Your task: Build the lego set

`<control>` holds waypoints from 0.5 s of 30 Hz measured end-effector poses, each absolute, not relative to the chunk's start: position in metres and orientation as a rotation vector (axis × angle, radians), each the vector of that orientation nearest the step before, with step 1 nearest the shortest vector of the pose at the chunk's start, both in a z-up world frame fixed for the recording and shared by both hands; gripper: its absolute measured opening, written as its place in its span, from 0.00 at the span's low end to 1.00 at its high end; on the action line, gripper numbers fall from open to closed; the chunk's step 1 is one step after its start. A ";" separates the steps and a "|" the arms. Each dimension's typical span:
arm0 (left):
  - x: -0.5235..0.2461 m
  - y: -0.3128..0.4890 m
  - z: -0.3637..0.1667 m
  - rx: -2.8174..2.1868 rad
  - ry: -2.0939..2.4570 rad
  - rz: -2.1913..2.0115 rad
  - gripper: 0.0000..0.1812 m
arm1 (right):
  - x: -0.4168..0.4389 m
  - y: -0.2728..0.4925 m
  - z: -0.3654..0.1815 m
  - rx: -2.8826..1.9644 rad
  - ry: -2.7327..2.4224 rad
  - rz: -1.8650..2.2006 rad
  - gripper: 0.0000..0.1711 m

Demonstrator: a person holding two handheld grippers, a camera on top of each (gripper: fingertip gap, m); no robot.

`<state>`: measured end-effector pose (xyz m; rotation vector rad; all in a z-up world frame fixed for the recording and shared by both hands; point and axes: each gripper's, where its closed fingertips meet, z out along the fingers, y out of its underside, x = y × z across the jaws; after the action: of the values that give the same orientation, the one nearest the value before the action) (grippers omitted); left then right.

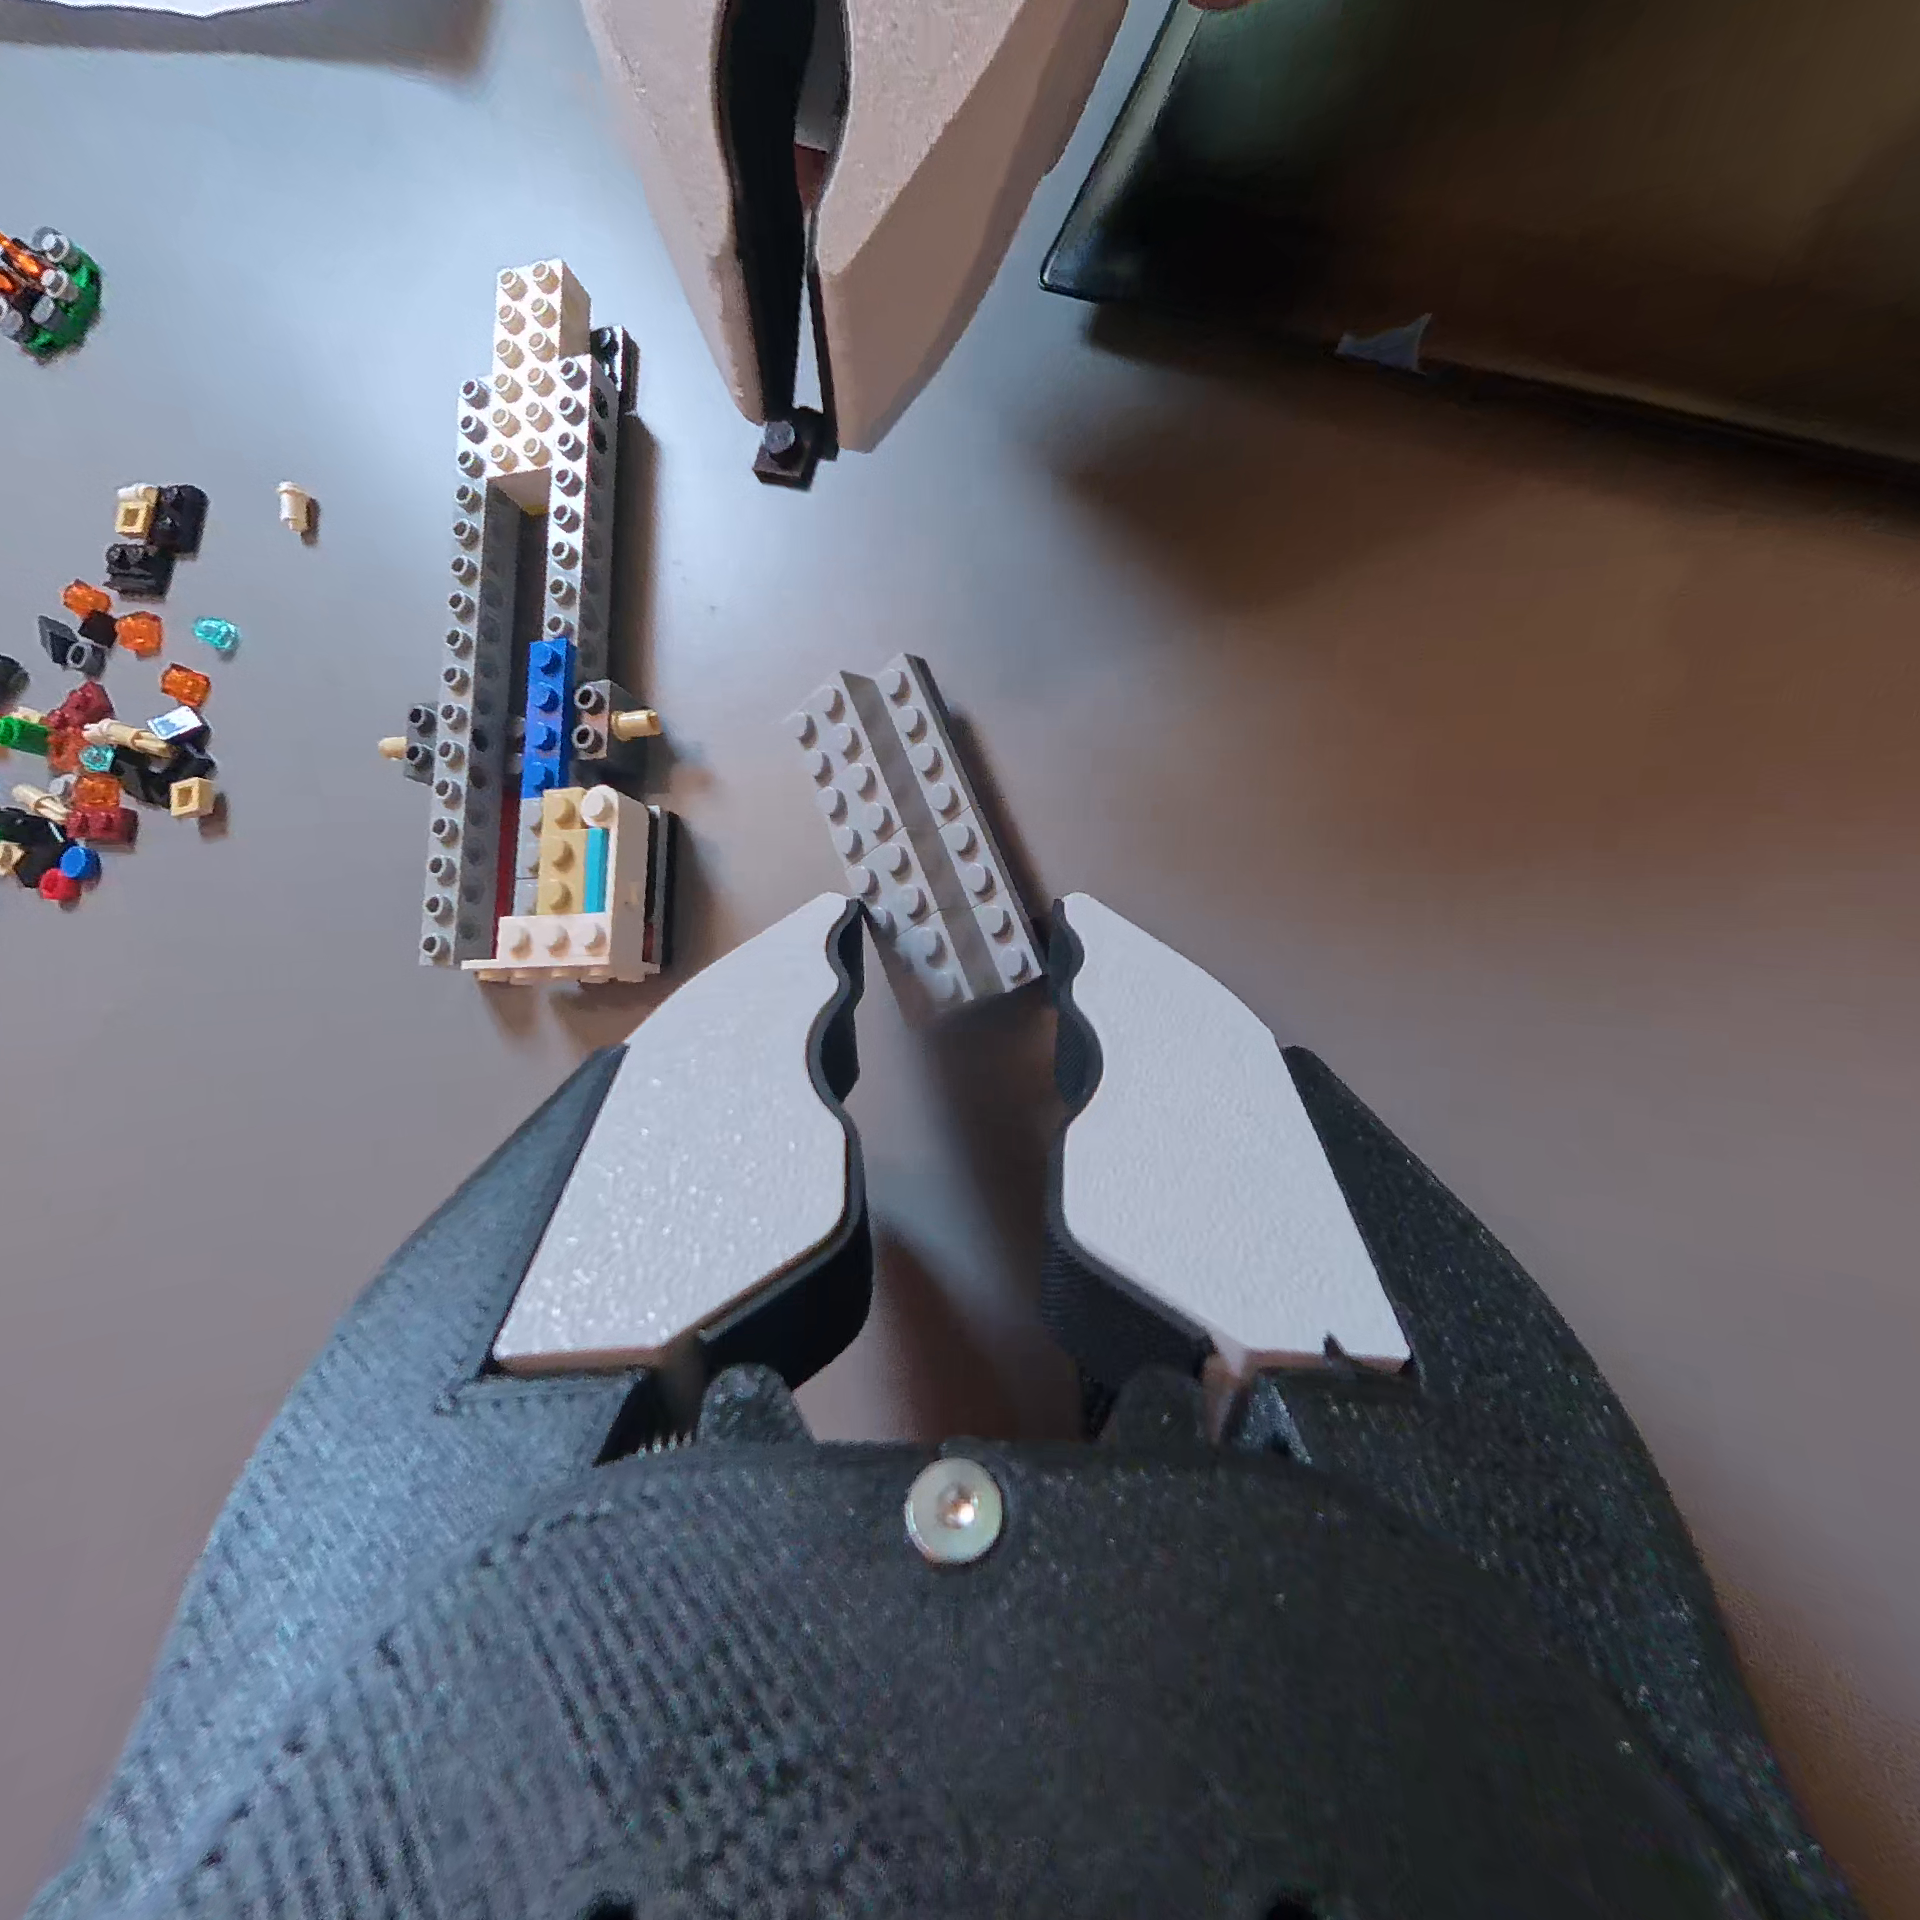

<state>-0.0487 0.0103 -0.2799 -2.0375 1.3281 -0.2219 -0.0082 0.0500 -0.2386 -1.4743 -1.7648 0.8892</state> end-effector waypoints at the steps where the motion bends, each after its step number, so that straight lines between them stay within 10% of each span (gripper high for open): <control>1: -0.049 0.010 -0.280 -2.030 1.335 -0.221 0.19 | -0.008 0.049 -0.240 -1.478 -1.776 0.888 0.04; 15: -0.041 -0.005 -0.279 -1.874 1.520 -0.376 0.18 | 0.004 0.018 -0.265 -1.582 -2.062 0.990 0.04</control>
<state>-0.0406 -0.0055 -0.2792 -1.8744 1.5202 -0.3757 0.0037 0.0180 -0.2650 -1.5817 -2.0624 0.9898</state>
